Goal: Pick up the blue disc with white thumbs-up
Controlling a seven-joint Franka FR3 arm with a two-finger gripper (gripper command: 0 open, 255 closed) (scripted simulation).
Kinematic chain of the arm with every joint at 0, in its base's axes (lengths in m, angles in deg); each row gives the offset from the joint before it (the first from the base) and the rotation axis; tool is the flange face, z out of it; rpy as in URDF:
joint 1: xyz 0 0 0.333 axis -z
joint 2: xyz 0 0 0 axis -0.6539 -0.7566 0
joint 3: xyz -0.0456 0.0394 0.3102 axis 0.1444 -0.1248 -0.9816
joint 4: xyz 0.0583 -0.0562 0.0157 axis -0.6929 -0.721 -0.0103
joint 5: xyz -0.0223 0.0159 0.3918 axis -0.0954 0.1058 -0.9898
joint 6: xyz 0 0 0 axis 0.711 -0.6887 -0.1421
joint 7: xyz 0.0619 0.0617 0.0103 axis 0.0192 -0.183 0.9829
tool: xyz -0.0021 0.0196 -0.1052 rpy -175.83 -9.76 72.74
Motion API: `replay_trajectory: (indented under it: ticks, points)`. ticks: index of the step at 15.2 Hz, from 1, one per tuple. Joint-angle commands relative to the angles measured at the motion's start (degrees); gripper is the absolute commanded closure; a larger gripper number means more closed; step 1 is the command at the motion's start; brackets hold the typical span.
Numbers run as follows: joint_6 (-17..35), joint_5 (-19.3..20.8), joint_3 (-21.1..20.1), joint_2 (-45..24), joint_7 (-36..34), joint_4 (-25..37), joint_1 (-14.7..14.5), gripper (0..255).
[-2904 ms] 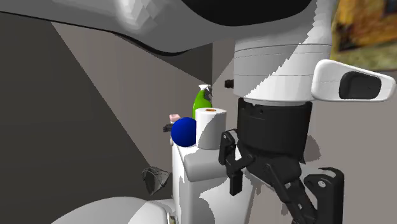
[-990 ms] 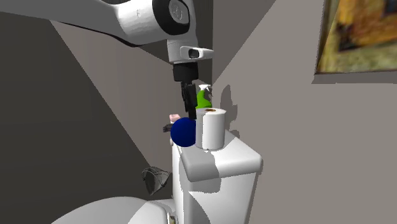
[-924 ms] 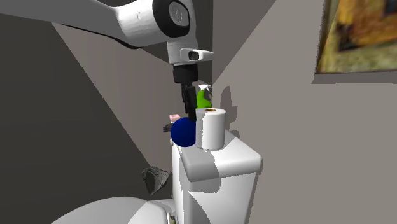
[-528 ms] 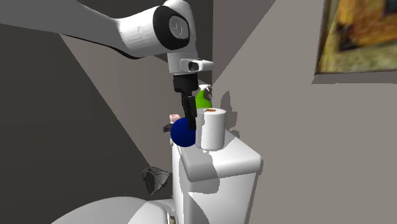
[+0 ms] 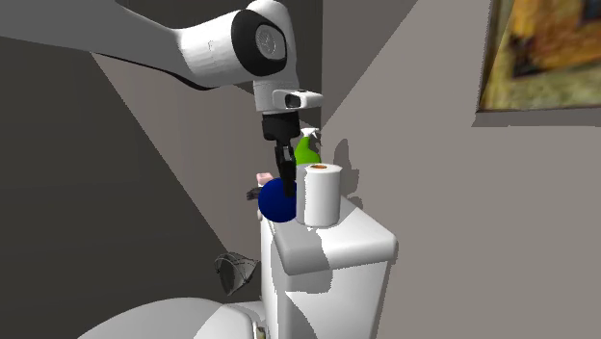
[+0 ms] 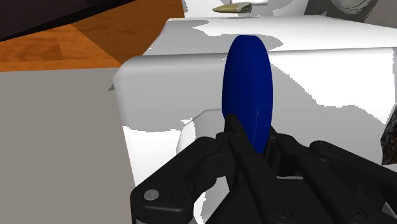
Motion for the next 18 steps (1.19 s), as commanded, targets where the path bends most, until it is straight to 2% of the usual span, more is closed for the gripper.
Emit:
replay_trajectory:
  ticks: [1,18]
  points:
    - [0.0,0.0,0.0,0.0,0.0,0.0,0.0,255]
    - [-11.8,2.5,-0.7,-4.8,-1.6,16.1,1.1,255]
